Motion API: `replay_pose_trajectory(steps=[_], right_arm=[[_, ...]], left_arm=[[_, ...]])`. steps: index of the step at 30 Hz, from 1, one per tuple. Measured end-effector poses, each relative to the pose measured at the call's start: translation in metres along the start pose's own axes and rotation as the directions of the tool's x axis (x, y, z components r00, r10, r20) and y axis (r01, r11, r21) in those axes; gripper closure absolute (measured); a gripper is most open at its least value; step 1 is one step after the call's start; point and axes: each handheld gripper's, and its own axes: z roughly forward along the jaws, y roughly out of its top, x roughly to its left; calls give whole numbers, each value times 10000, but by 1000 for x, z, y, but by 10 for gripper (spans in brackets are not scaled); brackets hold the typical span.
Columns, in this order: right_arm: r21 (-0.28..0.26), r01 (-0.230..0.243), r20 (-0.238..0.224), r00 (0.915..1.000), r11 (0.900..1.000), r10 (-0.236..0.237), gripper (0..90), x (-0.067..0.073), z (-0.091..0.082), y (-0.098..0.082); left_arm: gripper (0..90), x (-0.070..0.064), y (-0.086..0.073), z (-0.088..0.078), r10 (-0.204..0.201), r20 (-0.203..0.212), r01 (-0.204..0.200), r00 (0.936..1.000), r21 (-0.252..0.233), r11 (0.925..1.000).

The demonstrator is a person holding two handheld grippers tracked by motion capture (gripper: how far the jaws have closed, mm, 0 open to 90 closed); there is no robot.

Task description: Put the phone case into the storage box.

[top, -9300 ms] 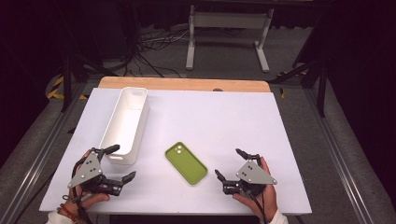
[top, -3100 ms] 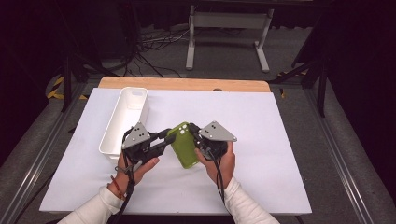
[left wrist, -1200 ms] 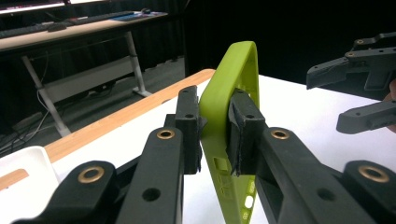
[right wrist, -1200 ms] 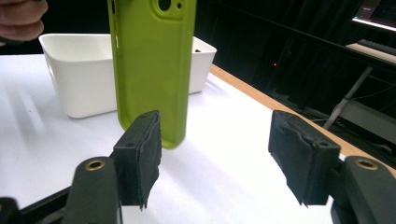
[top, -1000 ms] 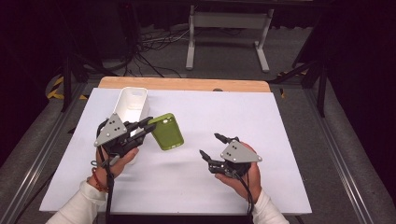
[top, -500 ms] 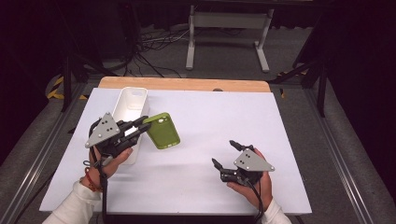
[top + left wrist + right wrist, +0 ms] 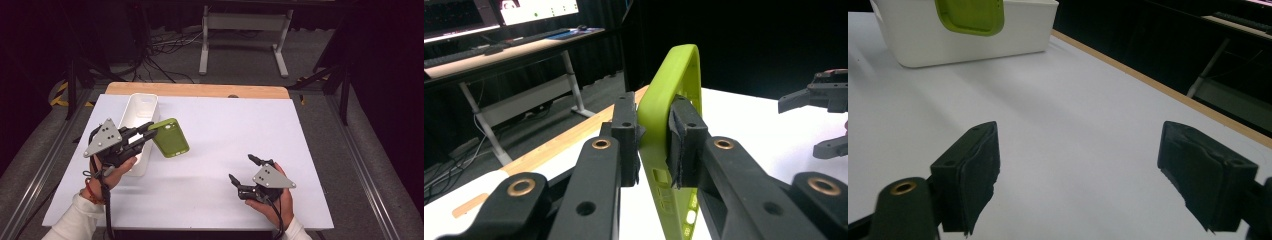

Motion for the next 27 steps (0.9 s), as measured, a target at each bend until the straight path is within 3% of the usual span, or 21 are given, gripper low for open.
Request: replay_pose_trajectory(steps=[16,27], right_arm=[[25,113,-121,9999,9999,-112,178,3,5,0],[167,129,-191,9997,9998,-126,178,4,8,-1]], left_arm=[[768,11,7,-9,175,-93,-175,9998,-4,9998],[768,30,22,-22,450,-344,-451,9984,-21,9990]])
